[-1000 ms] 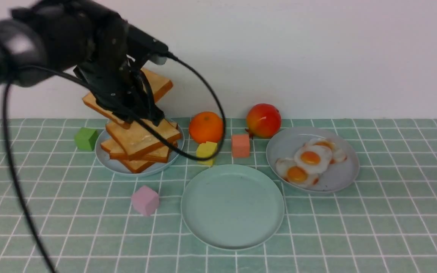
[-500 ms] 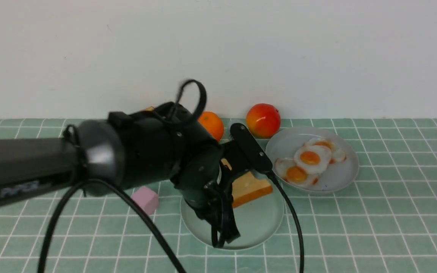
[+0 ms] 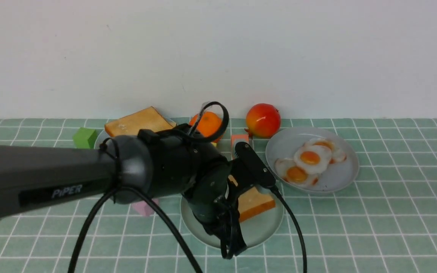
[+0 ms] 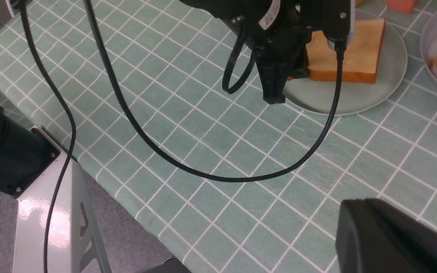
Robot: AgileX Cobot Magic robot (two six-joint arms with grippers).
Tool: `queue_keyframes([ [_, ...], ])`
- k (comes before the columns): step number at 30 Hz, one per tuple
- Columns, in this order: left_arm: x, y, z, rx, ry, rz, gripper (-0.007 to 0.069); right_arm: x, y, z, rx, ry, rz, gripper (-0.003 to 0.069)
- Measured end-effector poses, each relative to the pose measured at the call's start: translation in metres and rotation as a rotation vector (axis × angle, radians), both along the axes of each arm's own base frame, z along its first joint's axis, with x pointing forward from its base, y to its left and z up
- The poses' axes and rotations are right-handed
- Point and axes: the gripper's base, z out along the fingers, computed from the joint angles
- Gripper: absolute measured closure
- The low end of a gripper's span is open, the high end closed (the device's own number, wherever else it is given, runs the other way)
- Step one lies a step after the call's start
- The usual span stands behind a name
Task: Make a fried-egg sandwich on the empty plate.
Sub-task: Use the left arm to put a slice of bread into the empty plate in the middle, then use the right arm to grab a fried egg
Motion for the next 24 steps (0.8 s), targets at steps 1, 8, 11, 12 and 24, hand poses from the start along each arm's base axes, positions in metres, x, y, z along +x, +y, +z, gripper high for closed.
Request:
queue_keyframes([
  [1, 0.0, 0.0, 0.0, 0.0, 0.0, 0.0, 0.0486, 0.0, 0.0, 0.0, 0.0, 0.0, 0.0, 0.0655],
  [8, 0.0, 0.0, 0.001, -0.003, -0.003, 0.0, 0.0328, 0.001, -0.001, -0.001, -0.015, -0.004, -0.006, 0.0653],
  [11, -0.001, 0.001, 0.008, -0.011, -0.011, 0.001, 0.0286, 0.001, -0.003, -0.002, -0.035, -0.008, -0.013, 0.065],
  [12, -0.002, 0.002, 0.011, -0.017, -0.012, 0.007, 0.0281, 0.001, -0.003, -0.002, -0.039, -0.009, -0.016, 0.0649],
  [24, -0.087, 0.078, 0.223, -0.51, -0.286, 0.171, 0.0601, 0.077, 0.02, -0.027, -0.142, 0.085, -0.18, 0.0637],
])
